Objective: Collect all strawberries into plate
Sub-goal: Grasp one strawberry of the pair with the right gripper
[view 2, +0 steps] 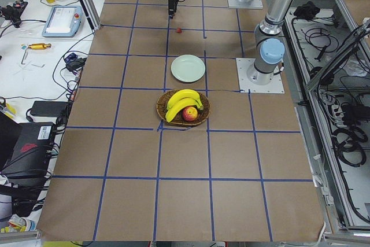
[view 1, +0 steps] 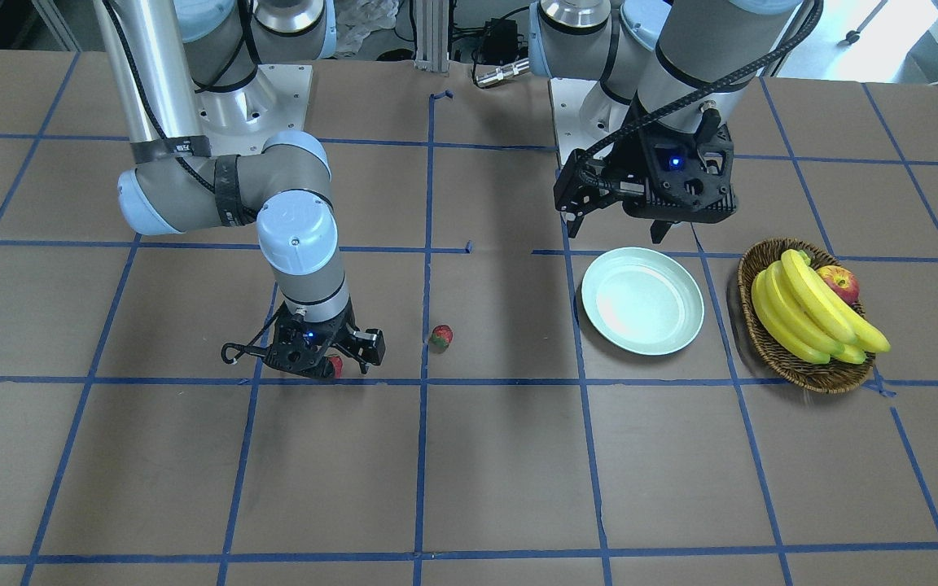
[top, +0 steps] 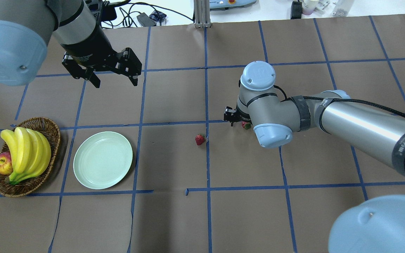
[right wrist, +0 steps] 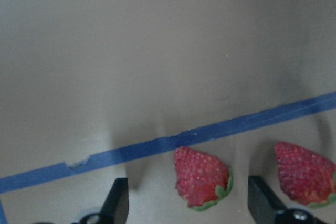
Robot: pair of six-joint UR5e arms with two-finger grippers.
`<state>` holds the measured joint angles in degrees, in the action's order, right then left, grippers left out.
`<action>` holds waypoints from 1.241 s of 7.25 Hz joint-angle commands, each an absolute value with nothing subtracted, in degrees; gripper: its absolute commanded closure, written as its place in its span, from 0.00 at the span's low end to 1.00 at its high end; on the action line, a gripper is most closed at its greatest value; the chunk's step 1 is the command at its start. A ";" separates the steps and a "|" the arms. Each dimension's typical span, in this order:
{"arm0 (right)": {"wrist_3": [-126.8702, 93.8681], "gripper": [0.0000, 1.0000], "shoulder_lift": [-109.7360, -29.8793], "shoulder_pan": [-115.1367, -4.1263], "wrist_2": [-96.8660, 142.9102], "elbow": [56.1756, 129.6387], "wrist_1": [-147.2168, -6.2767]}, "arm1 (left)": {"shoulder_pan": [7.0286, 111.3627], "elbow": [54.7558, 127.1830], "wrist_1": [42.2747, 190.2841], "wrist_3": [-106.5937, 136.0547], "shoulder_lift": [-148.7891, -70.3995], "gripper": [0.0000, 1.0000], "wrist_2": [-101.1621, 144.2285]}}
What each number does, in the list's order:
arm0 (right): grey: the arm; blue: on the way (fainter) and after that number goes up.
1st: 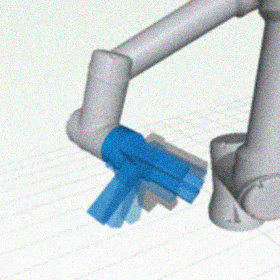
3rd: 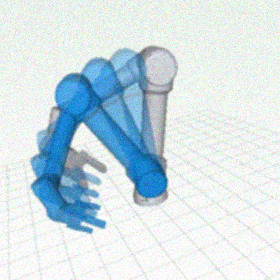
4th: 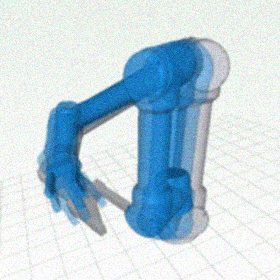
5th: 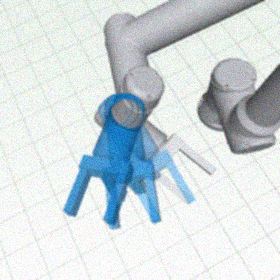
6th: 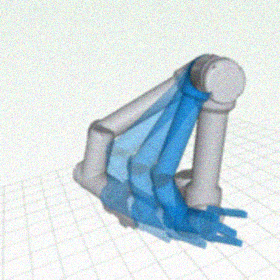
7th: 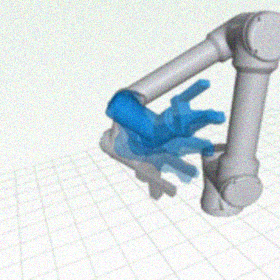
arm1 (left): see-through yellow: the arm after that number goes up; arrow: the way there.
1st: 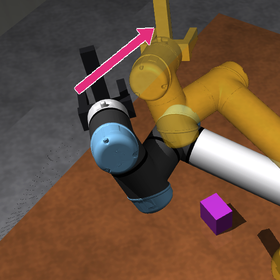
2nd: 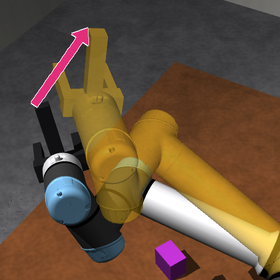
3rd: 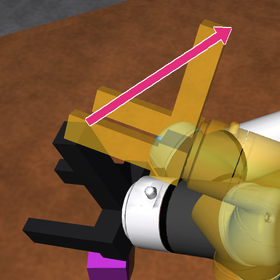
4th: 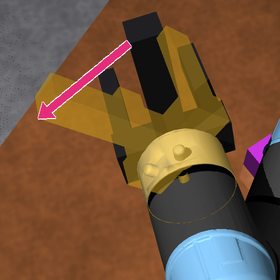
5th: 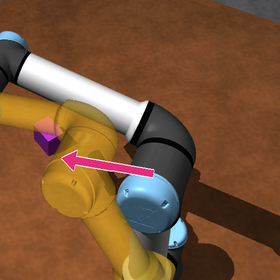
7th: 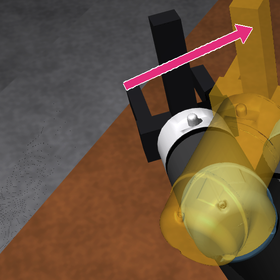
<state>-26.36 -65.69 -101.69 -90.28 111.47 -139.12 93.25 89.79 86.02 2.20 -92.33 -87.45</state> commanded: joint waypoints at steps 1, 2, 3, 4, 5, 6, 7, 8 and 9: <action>-26.37 0.87 -65.57 -101.69 -90.26 111.71 -139.39 | 93.25 89.82 86.04 2.20 -92.37 0.00 -87.45; -26.63 1.00 -65.65 -101.69 -90.26 111.62 -139.48 | 93.25 89.82 86.04 2.20 -92.37 0.00 -87.45; -26.80 1.00 -66.18 -101.69 -90.26 111.01 -139.48 | 93.25 89.82 86.04 2.20 -92.37 0.00 -87.45; -27.15 1.00 -66.36 -102.30 -90.26 110.14 -139.57 | 93.25 89.91 86.04 2.20 -92.37 0.00 -87.45; -29.77 1.00 -67.14 -104.91 -90.18 109.26 -139.66 | 93.34 89.91 86.04 2.20 -92.37 0.00 -87.45; -34.84 1.00 -67.67 -109.99 -90.26 107.77 -139.66 | 93.34 89.91 85.96 2.20 -92.37 0.00 -87.45; -40.29 1.00 -67.15 -114.82 -90.18 105.67 -139.48 | 93.34 89.91 85.96 2.20 -92.29 0.00 -87.45; -41.73 1.00 -66.80 -118.70 -90.00 105.21 -139.13 | 93.25 89.91 85.96 2.20 -92.20 0.00 -87.45; -43.92 1.00 -66.10 -121.44 -88.43 104.68 -139.39 | 93.34 89.91 85.96 2.37 -92.28 0.00 -87.45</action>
